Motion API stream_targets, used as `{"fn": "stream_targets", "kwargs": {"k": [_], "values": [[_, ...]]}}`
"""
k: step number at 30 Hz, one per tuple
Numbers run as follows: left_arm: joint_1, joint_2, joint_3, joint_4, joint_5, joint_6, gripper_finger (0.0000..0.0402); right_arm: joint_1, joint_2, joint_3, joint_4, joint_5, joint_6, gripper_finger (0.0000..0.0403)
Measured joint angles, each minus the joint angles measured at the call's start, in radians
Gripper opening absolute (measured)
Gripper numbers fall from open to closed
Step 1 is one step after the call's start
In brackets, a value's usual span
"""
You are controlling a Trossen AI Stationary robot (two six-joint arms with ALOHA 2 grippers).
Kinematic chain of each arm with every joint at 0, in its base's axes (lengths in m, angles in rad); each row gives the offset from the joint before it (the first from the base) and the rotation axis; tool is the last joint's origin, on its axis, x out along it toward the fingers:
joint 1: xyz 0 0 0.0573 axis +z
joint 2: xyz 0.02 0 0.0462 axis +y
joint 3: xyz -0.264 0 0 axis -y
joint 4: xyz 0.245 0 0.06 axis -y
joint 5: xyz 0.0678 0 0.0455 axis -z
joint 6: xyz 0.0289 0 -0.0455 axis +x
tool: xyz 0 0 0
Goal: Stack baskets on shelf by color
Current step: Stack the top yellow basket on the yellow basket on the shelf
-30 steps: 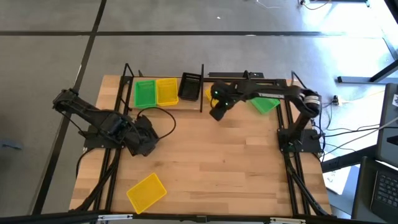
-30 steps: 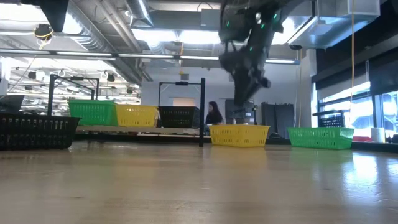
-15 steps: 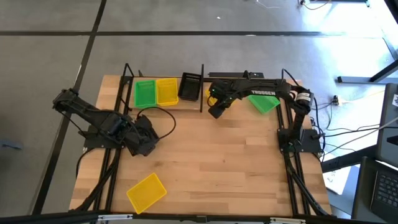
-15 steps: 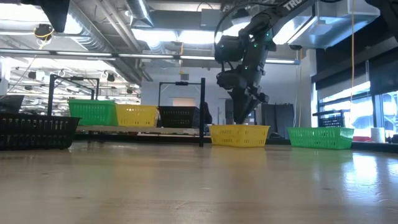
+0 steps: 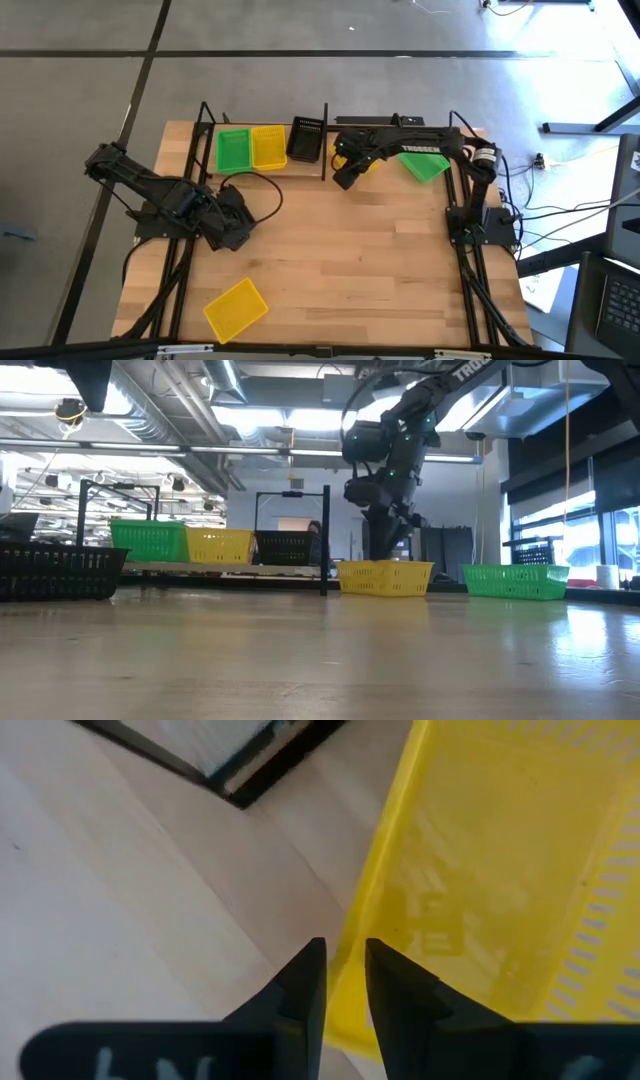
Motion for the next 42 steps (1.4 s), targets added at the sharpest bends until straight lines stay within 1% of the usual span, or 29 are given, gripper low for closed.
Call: {"fn": "stream_targets", "kwargs": {"k": [5, 9, 11, 14, 17, 20, 25, 27, 29, 34, 36, 40, 42], "values": [[0.000, -0.001, 0.000, -0.001, -0.001, 0.001, 0.0000, 0.000, 0.039, 0.000, 0.006, -0.002, -0.008, 0.0072], [0.000, -0.001, 0.000, -0.001, 0.000, 0.001, 0.0000, 0.001, 0.070, 0.000, 0.012, -0.004, -0.071, 0.0069], [0.000, 0.000, 0.000, -0.001, -0.001, 0.001, 0.0000, 0.000, 0.070, 0.001, -0.005, -0.004, -0.082, 0.0053], [0.000, 0.000, 0.000, -0.001, 0.000, 0.001, 0.0000, 0.012, 0.061, 0.003, -0.032, 0.003, -0.110, 0.0013], [0.000, 0.000, 0.000, -0.001, 0.000, 0.002, 0.0000, 0.041, 0.058, 0.004, -0.099, -0.003, -0.143, 0.0011], [0.000, 0.000, 0.000, -0.001, 0.000, 0.002, 0.0000, 0.080, 0.055, 0.005, -0.221, -0.015, -0.184, 0.0006], [0.000, 0.000, 0.000, -0.001, 0.000, 0.010, 0.0000, 0.176, 0.057, 0.002, -0.380, -0.032, -0.271, 0.0004], [0.000, 0.000, 0.000, -0.001, 0.000, 0.010, 0.0000, 0.220, 0.058, 0.001, -0.425, -0.065, -0.335, 0.0003], [0.000, 0.000, 0.000, -0.002, -0.001, 0.013, 0.0000, 0.265, 0.058, 0.000, -0.449, -0.070, -0.418, 0.0003], [0.000, 0.000, 0.000, -0.001, -0.007, 0.047, 0.0000, 0.371, 0.059, 0.000, -0.443, -0.063, -0.716, 0.0002], [0.001, 0.000, 0.000, -0.001, -0.010, 0.055, 0.0000, 0.409, 0.059, -0.001, -0.422, -0.026, -0.842, 0.0002], [0.002, 0.000, 0.000, -0.001, -0.010, 0.056, 0.0000, 0.484, 0.059, 0.000, -0.360, 0.090, -1.098, 0.0001], [0.002, 0.000, 0.000, -0.001, -0.010, 0.056, 0.0000, 0.512, 0.058, 0.001, -0.319, 0.097, -1.183, 0.0001]]}}
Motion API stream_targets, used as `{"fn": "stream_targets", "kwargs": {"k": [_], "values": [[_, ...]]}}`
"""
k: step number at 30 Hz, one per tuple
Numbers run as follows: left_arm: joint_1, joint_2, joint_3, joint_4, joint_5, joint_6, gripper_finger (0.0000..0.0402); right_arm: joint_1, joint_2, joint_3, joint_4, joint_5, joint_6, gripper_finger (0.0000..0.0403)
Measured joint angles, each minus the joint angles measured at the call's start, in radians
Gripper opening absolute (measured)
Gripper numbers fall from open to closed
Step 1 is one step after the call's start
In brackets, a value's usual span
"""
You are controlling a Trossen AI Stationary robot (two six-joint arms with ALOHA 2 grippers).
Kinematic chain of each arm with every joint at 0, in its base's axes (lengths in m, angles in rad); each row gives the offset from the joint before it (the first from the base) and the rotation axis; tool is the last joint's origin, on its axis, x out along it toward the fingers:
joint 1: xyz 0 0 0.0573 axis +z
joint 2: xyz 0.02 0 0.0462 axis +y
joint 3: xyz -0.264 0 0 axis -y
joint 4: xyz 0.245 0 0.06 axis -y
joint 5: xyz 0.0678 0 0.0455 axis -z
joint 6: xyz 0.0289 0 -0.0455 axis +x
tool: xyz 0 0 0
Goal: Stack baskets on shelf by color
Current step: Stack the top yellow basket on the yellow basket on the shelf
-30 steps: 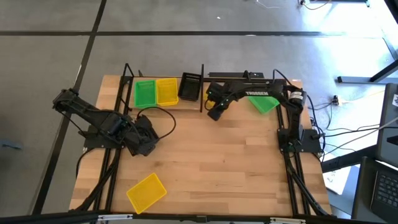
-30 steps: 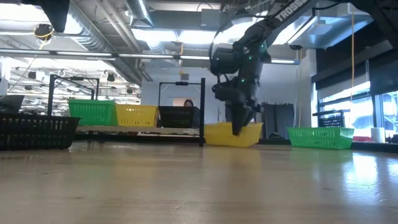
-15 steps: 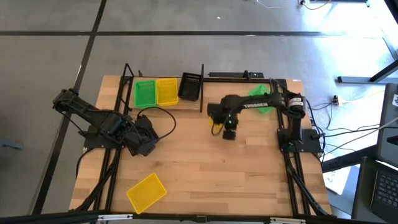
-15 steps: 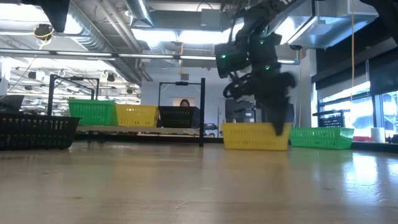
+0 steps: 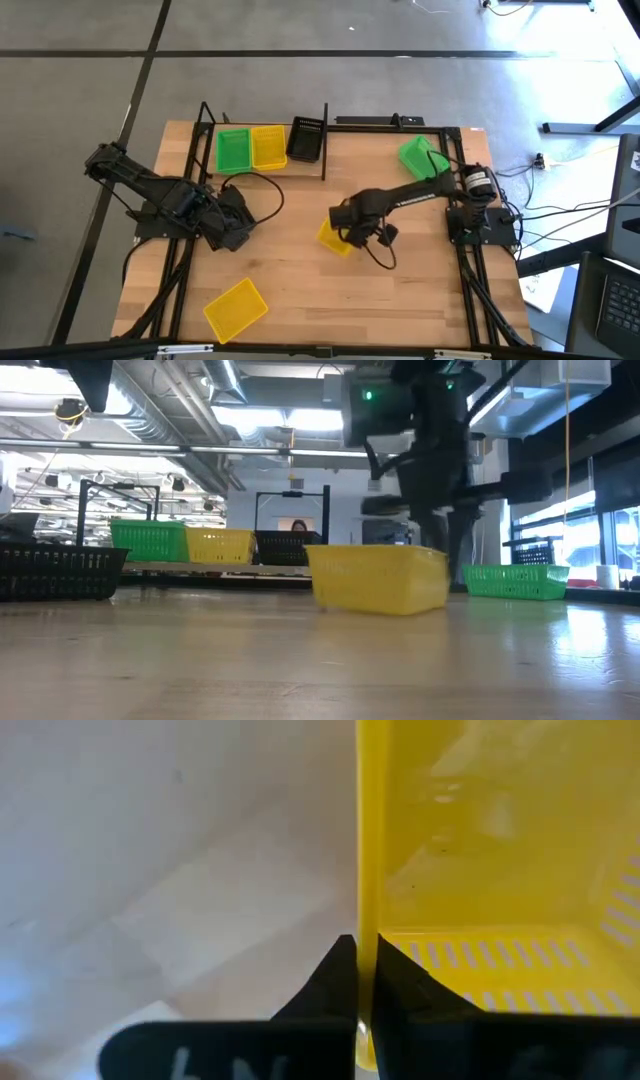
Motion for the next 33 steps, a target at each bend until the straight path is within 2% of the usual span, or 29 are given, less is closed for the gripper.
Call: {"fn": "stream_targets", "kwargs": {"k": [3, 6, 20, 27, 33], "values": [[0.000, 0.000, 0.000, 0.000, 0.000, 0.000, 0.0000, 0.028, -0.001, 0.000, 0.041, -0.016, -0.051, 0.0001], [0.000, 0.000, 0.000, 0.000, 0.000, 0.000, 0.0000, 0.031, -0.001, 0.000, 0.077, -0.044, -0.022, 0.0009], [0.000, 0.000, 0.000, 0.001, 0.000, -0.007, 0.0000, 0.031, 0.004, 0.005, 0.120, -0.050, 0.012, 0.0101], [0.000, 0.000, 0.000, 0.001, 0.000, -0.067, 0.0000, 0.031, 0.004, 0.146, -0.030, -0.064, 0.085, 0.0107], [0.000, 0.000, 0.000, 0.000, -0.005, -0.034, 0.0000, 0.031, 0.003, 0.301, -0.145, -0.066, 0.153, 0.0107]]}}
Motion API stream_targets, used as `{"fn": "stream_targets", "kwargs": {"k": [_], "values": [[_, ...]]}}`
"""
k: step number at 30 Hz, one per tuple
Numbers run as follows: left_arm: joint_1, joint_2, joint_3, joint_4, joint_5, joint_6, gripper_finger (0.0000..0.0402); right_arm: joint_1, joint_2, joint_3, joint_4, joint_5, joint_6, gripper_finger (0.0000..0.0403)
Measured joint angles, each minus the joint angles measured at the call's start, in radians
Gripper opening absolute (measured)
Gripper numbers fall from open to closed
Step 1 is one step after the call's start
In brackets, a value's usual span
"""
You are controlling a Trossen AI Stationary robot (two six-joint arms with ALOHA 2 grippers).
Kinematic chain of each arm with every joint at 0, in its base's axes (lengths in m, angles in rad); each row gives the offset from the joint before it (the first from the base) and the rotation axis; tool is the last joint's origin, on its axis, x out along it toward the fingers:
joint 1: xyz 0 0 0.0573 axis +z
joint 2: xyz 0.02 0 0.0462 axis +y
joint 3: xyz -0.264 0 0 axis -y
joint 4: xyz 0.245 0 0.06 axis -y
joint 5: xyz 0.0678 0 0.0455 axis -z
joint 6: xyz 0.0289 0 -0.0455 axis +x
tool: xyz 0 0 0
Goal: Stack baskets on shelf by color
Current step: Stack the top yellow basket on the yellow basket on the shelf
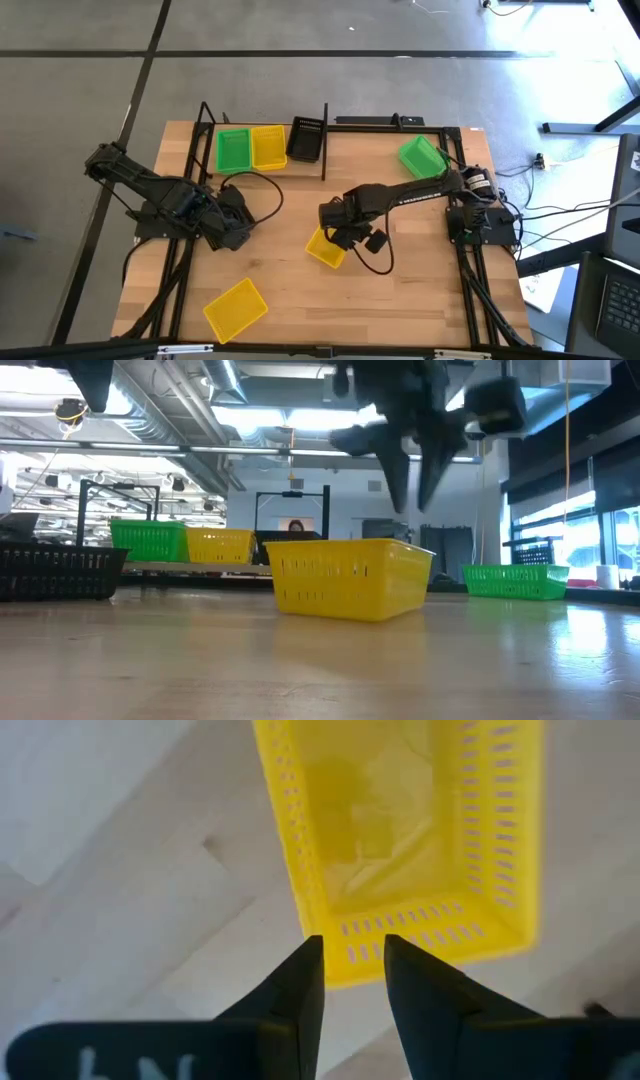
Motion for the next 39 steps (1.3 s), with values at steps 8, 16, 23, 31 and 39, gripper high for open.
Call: {"fn": "stream_targets", "kwargs": {"k": [8, 16, 23, 31, 39], "values": [[0.007, 0.000, 0.000, -0.001, -0.019, 0.031, 0.0025, 0.000, -0.001, 0.156, -0.059, 0.003, 0.043, 0.0107], [0.018, 0.000, 0.000, 0.005, -0.084, 0.032, 0.0080, -0.007, -0.002, 0.289, -0.150, 0.003, 0.064, 0.0107], [0.070, 0.000, 0.000, 0.199, -0.193, 0.002, 0.0086, -0.068, -0.016, 0.496, -0.313, -0.039, 0.169, 0.0107], [0.173, 0.046, 0.001, 0.408, -0.112, 0.040, 0.0086, -0.126, -0.125, 0.631, -0.340, -0.188, 0.221, 0.0107], [0.277, 0.187, 0.001, 0.482, 0.040, 0.097, 0.0086, -0.139, -0.225, 0.655, -0.332, -0.207, 0.221, 0.0107]]}}
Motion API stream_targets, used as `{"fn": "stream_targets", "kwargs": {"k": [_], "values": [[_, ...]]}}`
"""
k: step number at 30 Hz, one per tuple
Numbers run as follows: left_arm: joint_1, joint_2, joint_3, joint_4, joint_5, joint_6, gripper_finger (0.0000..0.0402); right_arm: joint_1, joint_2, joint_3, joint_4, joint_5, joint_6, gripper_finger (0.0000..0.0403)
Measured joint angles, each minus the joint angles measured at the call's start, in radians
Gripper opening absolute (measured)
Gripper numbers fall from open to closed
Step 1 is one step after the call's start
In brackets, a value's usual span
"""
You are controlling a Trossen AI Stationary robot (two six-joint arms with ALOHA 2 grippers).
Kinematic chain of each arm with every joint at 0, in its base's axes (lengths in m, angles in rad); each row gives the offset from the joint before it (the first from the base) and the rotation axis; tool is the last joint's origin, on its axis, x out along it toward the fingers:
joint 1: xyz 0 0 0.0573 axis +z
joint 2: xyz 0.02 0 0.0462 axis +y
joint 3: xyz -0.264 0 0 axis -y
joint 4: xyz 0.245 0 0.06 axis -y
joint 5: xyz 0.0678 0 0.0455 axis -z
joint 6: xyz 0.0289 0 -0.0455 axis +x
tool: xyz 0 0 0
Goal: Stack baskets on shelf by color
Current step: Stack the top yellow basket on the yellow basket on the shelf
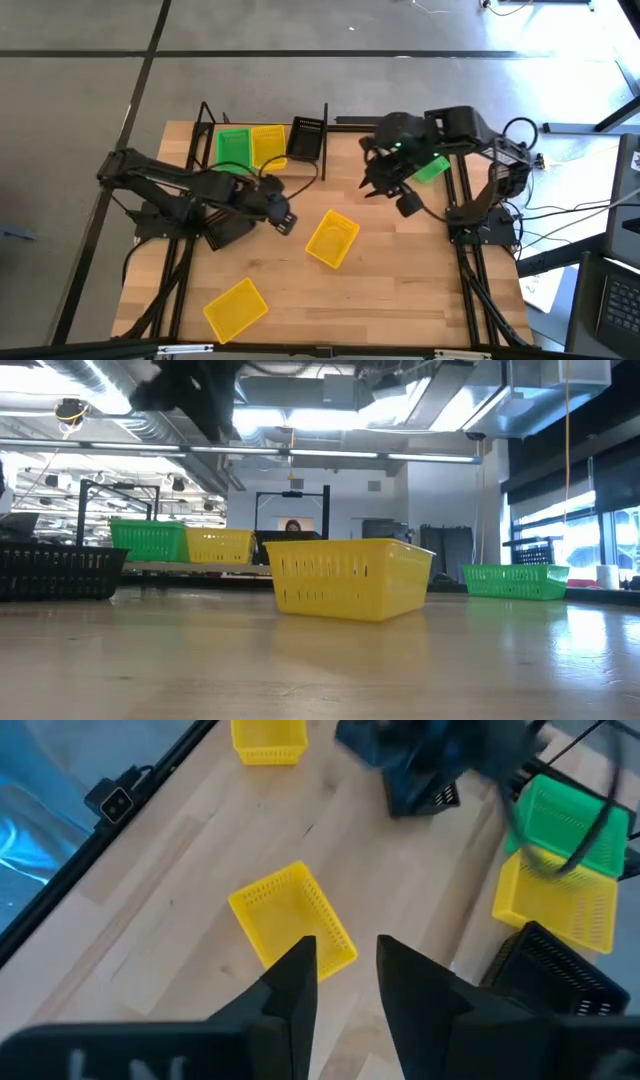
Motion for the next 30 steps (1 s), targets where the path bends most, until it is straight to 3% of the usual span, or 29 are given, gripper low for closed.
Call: {"fn": "stream_targets", "kwargs": {"k": [7, 13, 30], "values": [[0.056, 0.141, 0.000, 0.181, 0.166, 0.079, 0.0086, -0.008, -0.051, 0.000, -0.016, 0.000, -0.001, 0.0107], [0.081, 0.252, 0.000, 0.337, 0.239, 0.151, 0.0086, -0.008, -0.081, 0.000, -0.027, -0.002, -0.002, 0.0107], [0.092, 0.388, -0.002, 0.444, 0.245, 0.191, 0.0086, -0.008, -0.105, 0.000, -0.041, -0.002, -0.002, 0.0107]]}}
